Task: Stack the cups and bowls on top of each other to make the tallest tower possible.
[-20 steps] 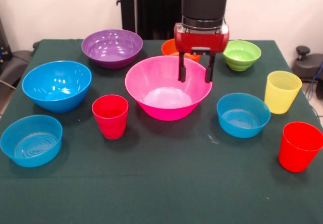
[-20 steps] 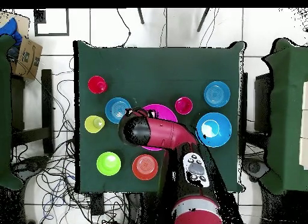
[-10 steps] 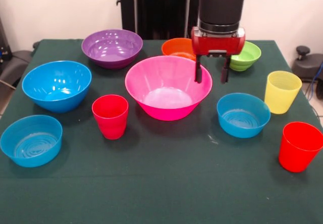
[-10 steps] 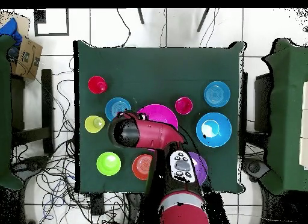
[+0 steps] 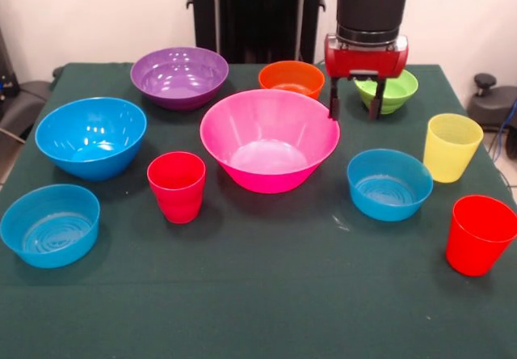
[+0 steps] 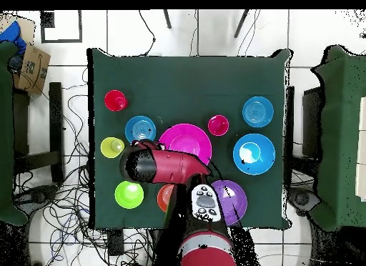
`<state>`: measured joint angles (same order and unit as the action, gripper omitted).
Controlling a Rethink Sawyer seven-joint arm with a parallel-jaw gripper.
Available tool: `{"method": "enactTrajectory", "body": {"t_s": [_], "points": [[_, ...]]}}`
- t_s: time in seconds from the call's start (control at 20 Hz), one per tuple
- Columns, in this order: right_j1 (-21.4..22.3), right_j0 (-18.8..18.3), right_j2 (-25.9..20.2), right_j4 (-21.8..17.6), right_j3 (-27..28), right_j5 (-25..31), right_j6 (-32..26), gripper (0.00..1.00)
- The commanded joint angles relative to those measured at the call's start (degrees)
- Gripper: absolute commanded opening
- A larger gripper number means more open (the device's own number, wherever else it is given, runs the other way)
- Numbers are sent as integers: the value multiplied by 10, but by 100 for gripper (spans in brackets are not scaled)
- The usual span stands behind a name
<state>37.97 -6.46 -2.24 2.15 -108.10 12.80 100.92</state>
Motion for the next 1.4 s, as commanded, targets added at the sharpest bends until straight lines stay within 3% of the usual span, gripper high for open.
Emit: {"method": "enactTrajectory", "body": {"t_s": [0.05, 0.8, 1.4], "points": [[27, 12, -46, 20, -74, -26, 125, 100], [96, 19, -46, -1, -216, -61, 186, 100], [70, 50, -28, -31, -266, -146, 200, 100]]}}
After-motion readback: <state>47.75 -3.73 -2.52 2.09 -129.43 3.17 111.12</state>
